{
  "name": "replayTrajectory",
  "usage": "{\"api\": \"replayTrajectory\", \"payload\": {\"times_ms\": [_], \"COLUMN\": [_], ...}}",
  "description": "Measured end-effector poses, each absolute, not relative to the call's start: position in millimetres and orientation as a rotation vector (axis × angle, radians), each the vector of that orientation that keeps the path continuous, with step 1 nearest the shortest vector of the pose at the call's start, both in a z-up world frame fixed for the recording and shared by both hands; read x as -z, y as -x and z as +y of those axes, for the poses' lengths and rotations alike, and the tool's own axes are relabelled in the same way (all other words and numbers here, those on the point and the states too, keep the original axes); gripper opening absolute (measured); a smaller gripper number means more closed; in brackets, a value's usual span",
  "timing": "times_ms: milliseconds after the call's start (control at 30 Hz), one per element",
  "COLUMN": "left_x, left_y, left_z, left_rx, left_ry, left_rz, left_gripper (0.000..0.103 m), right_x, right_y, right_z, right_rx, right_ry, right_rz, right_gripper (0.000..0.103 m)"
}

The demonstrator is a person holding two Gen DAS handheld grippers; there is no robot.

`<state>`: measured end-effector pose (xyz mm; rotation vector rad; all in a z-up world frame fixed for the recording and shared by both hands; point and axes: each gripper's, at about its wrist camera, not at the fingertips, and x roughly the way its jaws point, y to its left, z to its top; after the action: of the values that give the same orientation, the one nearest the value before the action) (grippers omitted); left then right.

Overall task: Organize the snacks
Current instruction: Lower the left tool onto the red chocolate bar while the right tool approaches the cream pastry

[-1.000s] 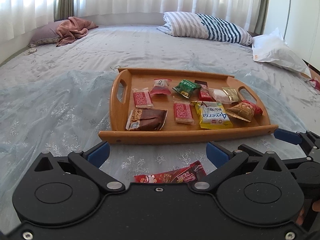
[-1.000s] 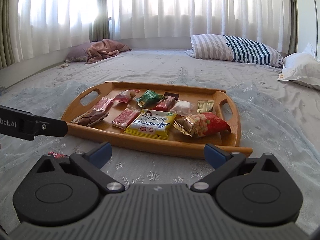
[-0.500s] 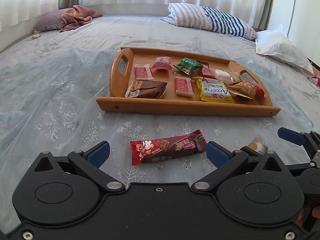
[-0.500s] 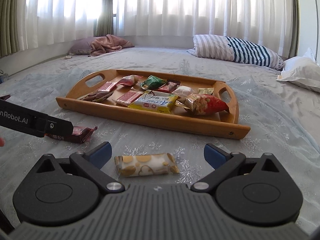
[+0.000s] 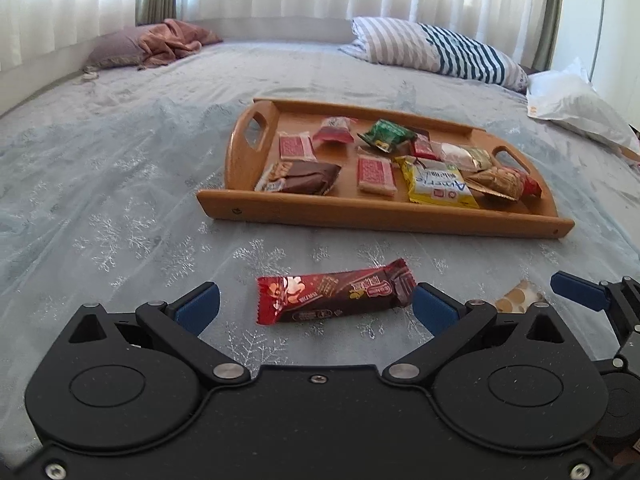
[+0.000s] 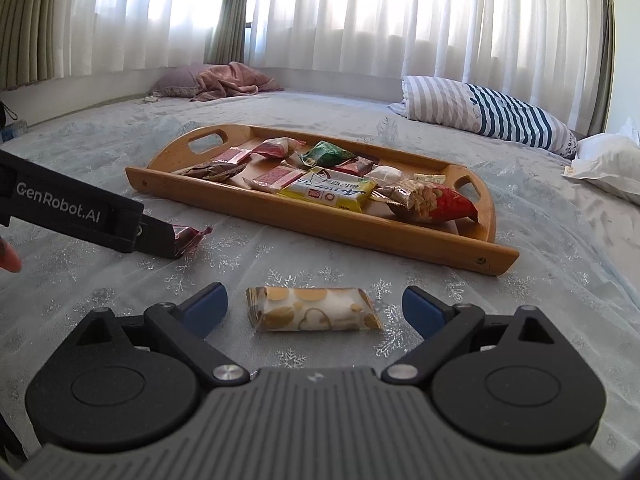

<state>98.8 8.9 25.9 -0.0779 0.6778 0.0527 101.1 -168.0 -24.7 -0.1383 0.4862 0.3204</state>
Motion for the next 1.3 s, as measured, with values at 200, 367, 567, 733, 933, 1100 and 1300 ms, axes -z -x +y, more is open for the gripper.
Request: {"api": "replayTrajectory", "payload": {"times_ms": [200, 367, 567, 733, 933, 1100, 1300], "left_x": [-22, -16, -7, -5, -4, -6, -9], "left_y": [-103, -108, -116, -118, -118, -116, -111], "left_z": [1, -6, -5, -7, -7, -7, -11], "left_rx": [-0.059, -0.044, -0.058, -0.059, -0.059, -0.041, -0.023], "left_ry": [0.057, 0.047, 0.085, 0.078, 0.080, 0.085, 0.051], "left_rz": [0.669, 0.685, 0.716, 0.711, 0.703, 0.689, 0.672], "left_gripper": [0.103, 0.103, 0.103, 0.103, 0.100, 0.092, 0.084], "right_x": [29, 32, 33, 34, 34, 35, 35], "right_y": [-104, -105, -104, -104, -103, -101, -101], "right_z": [-177, -181, -182, -183, -182, -185, -188], "right_rx": [-0.318, -0.316, -0.317, -0.321, -0.319, -0.305, -0.310], "right_ry": [0.073, 0.040, 0.035, 0.030, 0.031, 0.006, -0.011], "right_rz": [0.489, 0.485, 0.475, 0.474, 0.468, 0.448, 0.438], "right_gripper": [0.099, 0.098, 0.098, 0.098, 0.098, 0.094, 0.090]}}
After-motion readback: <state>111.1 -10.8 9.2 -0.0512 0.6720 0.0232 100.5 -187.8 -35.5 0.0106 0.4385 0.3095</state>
